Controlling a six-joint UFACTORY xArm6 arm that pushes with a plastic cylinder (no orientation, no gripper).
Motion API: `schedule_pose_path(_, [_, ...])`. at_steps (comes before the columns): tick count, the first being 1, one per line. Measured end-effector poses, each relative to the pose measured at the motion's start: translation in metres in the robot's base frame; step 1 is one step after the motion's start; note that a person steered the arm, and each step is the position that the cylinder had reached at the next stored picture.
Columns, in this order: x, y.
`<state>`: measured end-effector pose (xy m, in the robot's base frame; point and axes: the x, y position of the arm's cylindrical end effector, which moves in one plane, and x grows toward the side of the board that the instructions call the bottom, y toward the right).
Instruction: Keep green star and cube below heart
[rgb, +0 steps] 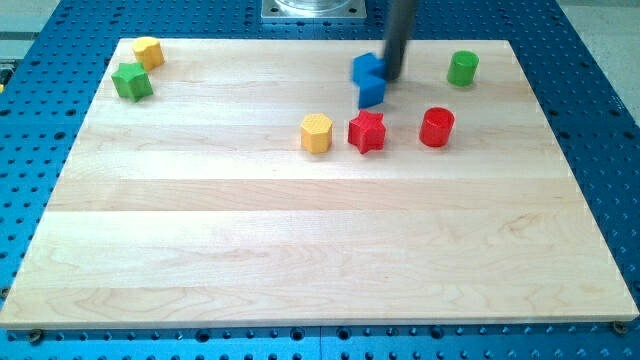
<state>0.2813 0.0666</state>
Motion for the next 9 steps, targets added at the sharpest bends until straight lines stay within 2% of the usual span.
schedule_pose_path(1, [0.018, -0.122])
schedule_pose_path(2, [0.027, -0.174])
schedule_pose_path(3, [0.026, -0.189])
schedule_pose_path(5, [0.074, -0.250])
schedule_pose_path(6, [0.085, -0.252])
schedule_pose_path(7, [0.038, -0.204])
schedule_pose_path(8, [0.066, -0.265])
schedule_pose_path(9, [0.087, -0.280])
